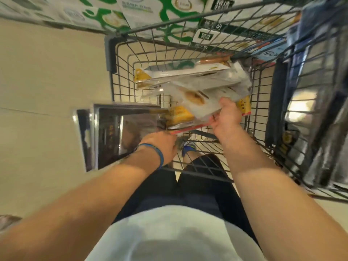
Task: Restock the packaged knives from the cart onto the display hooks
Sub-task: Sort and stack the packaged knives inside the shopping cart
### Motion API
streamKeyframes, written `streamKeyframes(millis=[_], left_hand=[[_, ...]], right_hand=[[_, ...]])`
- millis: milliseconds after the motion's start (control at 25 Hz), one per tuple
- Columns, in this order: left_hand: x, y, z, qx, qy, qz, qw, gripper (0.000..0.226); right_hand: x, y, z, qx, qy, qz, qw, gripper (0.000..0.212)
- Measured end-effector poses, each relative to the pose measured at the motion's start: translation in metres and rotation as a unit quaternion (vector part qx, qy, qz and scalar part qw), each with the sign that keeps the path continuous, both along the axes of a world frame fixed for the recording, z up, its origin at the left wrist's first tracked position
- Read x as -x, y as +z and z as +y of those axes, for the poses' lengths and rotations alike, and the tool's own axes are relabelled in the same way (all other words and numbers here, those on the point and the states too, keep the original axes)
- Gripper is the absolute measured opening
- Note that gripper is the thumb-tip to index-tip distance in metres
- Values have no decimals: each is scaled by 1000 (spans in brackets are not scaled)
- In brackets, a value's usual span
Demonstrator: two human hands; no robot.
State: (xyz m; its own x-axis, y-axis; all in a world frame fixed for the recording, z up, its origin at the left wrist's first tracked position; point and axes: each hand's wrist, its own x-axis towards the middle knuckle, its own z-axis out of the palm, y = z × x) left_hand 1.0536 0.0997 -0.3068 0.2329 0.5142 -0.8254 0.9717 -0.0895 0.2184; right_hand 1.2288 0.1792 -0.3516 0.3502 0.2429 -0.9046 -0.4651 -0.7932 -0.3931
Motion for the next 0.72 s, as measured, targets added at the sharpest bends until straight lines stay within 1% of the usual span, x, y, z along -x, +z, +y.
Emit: streamKeyframes(millis=[80, 120, 160, 240, 320, 400, 520, 600, 680, 720], left_hand=[[5, 18, -2, -32, 37, -4, 999, 37], [10, 26, -4, -36, 46, 8, 998, 38], [14, 32, -6, -36, 41, 28, 998, 38], [18, 44, -13, -36, 1, 61, 997, 37], [13, 55, -21, -41, -39, 60, 997, 35], [6, 63, -26, -55, -38, 40, 997, 35], [6, 71, -22, -88, 23, 19, 996, 35], [11, 73, -14, -99, 69, 19, 993, 34], [18, 72, -6, -68, 161, 11, 985, 34], [22, 72, -4, -35, 228, -14, 973, 33]], right_hand=[[9, 28, 7, 7, 40, 15, 999, 14], [14, 42, 9, 5, 63, 23, 998, 17], [20, 53, 11, 2, 91, 24, 996, 20], [28, 72, 8, 2, 166, -14, 986, 27], [34, 85, -2, -10, 222, -56, 973, 27], [39, 93, -13, -33, 239, -55, 969, 25], [41, 99, -28, -41, 244, -15, 969, 22], [39, 99, -35, -25, 234, 24, 972, 23], [38, 99, -39, -2, 201, 58, 978, 27], [35, 99, -42, 12, 187, 73, 980, 29]])
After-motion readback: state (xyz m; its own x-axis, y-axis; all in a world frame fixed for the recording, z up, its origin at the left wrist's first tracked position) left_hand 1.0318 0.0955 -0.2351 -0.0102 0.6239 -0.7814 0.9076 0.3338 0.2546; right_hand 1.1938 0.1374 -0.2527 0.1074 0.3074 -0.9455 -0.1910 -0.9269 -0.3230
